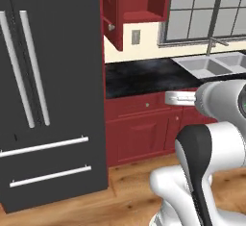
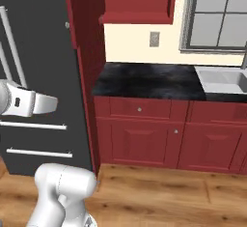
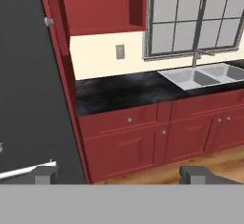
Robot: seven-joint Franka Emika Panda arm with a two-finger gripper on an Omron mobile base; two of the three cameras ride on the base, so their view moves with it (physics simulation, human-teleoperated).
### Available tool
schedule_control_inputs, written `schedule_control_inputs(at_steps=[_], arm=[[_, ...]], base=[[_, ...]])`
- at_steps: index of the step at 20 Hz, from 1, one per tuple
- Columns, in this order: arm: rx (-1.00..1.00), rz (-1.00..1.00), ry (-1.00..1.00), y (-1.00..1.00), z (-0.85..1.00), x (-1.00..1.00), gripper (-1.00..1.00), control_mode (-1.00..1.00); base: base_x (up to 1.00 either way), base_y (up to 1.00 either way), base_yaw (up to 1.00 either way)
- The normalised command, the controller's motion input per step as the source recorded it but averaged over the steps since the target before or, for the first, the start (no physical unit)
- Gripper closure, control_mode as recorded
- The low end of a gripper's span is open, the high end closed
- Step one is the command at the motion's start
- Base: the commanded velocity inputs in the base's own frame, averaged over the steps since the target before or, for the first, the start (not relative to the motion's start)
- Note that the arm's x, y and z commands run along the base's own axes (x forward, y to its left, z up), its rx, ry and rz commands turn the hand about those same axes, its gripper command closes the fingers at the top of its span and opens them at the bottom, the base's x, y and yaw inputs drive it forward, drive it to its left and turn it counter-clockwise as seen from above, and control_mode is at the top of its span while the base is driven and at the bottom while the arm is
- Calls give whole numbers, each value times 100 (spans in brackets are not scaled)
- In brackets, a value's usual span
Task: Close all open cabinet doors.
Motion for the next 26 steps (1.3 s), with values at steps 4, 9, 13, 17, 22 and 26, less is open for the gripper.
schedule_control_inputs(at_steps=[4,9,13,17,22,26], arm=[[0,0,0,0,0,0,-100,100],[0,0,0,0,0,0,-100,100],[0,0,0,0,0,0,-100,100],[0,0,0,0,0,0,-100,100],[0,0,0,0,0,0,-100,100],[0,0,0,0,0,0,-100,100]], base=[[29,-96,0],[45,-84,0],[71,-49,0],[85,-10,0],[71,2,-3],[59,3,-1]])
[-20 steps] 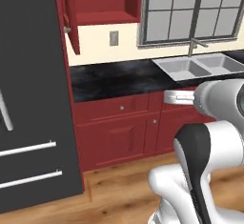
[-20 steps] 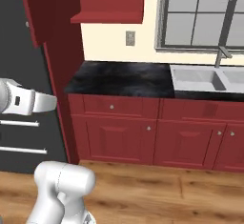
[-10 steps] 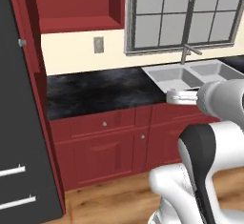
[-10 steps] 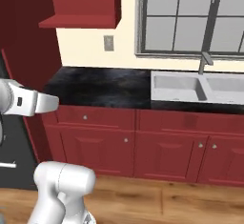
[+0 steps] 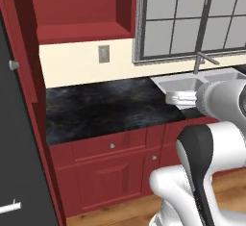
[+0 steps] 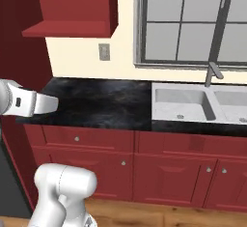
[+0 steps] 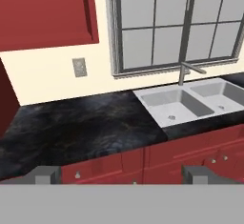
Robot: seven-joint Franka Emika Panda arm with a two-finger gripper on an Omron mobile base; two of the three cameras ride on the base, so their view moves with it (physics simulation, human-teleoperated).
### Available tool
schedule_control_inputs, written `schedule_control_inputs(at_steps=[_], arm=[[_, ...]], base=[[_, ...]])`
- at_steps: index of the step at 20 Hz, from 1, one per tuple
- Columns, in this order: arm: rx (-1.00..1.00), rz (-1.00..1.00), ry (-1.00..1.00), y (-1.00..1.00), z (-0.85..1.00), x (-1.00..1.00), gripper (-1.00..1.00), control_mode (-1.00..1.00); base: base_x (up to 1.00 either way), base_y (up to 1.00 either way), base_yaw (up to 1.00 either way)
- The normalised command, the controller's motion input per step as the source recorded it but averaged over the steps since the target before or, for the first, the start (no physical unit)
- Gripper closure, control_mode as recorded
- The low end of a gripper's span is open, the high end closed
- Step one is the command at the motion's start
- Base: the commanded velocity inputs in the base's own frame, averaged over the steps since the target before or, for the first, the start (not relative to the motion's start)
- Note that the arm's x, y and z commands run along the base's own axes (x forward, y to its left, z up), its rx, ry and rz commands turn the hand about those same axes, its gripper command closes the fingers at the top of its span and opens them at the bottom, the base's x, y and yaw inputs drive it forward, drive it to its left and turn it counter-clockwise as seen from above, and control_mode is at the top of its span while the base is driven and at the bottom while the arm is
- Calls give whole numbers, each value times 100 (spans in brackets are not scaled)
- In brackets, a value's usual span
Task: Close all open cabinet doors.
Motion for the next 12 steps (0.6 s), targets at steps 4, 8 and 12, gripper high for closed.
schedule_control_inputs(at_steps=[4,8,12], arm=[[0,0,0,0,0,0,-100,100],[0,0,0,0,0,0,-100,100],[0,0,0,0,0,0,-100,100]], base=[[52,14,0],[50,18,0],[44,14,0]])
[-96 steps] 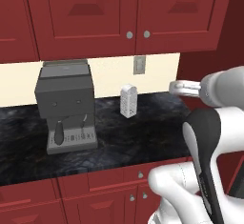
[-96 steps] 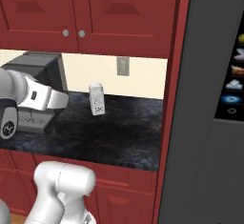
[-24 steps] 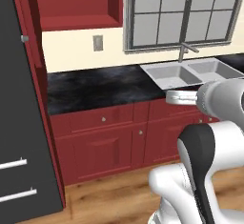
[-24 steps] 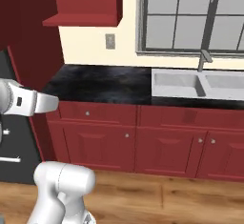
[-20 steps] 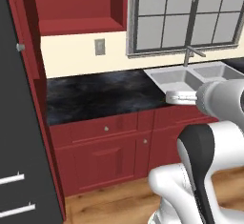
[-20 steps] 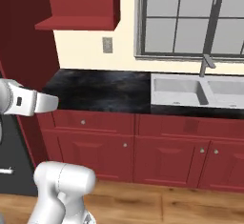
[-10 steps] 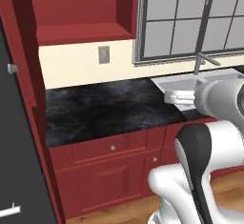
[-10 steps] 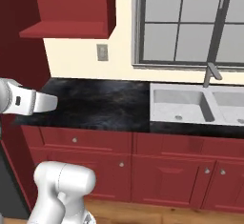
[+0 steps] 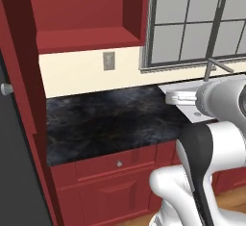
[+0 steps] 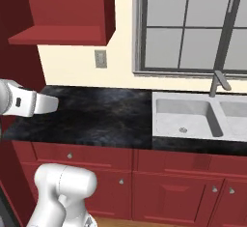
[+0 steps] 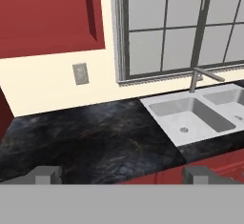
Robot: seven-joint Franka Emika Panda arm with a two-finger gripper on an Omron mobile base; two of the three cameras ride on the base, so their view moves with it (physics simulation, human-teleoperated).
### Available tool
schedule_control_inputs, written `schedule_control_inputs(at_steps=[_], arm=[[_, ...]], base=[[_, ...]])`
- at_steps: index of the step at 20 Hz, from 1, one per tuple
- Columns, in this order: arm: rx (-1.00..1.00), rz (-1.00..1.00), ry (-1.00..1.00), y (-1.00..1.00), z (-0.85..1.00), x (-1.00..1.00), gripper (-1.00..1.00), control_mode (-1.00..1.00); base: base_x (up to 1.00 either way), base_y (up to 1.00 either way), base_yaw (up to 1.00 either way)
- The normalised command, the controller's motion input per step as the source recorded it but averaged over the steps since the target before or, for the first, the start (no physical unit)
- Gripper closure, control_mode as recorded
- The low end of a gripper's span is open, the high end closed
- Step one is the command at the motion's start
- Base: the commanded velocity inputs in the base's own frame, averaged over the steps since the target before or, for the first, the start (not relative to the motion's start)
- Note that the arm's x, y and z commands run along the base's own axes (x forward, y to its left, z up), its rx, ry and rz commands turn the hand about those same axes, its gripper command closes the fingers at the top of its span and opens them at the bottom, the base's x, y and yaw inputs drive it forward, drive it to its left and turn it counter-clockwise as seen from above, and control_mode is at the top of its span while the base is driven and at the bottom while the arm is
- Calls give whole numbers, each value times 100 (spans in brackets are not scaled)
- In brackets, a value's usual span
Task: Close all open cabinet doors.
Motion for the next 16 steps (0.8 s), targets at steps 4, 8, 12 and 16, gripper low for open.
schedule_control_inputs(at_steps=[4,8,12,16], arm=[[0,0,0,0,0,0,-100,100],[0,0,0,0,0,0,-100,100],[0,0,0,0,0,0,-100,100],[0,0,0,0,0,0,-100,100]], base=[[27,22,0],[10,23,0],[-15,25,0],[-26,27,0]])
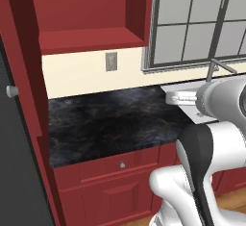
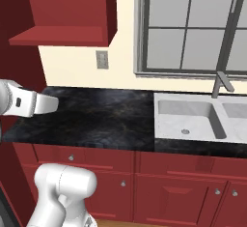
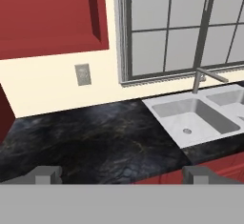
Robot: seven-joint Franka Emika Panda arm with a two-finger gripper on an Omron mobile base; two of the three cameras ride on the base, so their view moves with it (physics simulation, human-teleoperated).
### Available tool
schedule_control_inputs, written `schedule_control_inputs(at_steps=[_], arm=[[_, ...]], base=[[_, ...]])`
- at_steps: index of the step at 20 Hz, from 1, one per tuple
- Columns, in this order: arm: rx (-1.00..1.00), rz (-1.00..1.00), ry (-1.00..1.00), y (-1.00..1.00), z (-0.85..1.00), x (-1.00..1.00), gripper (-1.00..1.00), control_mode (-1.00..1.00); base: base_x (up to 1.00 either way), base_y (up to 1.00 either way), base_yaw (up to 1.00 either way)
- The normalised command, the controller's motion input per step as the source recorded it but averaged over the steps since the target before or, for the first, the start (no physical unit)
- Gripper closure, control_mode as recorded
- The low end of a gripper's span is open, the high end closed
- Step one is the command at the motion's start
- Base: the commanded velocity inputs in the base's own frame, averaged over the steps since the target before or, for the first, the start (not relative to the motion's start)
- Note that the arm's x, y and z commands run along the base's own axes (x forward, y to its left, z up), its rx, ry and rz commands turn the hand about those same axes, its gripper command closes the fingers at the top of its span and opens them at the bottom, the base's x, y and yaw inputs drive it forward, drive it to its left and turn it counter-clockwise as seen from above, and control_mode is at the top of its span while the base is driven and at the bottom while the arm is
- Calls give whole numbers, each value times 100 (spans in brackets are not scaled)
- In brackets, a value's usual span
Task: Close all open cabinet doors.
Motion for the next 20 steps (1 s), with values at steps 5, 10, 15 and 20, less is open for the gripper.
schedule_control_inputs(at_steps=[5,10,15,20], arm=[[0,0,0,0,0,0,-100,100],[0,0,0,0,0,0,-100,100],[0,0,0,0,0,0,-100,100],[0,0,-2,-4,-4,-15,-100,-100]], base=[[-23,24,0],[-20,19,1],[0,1,0],[-1,0,0]])
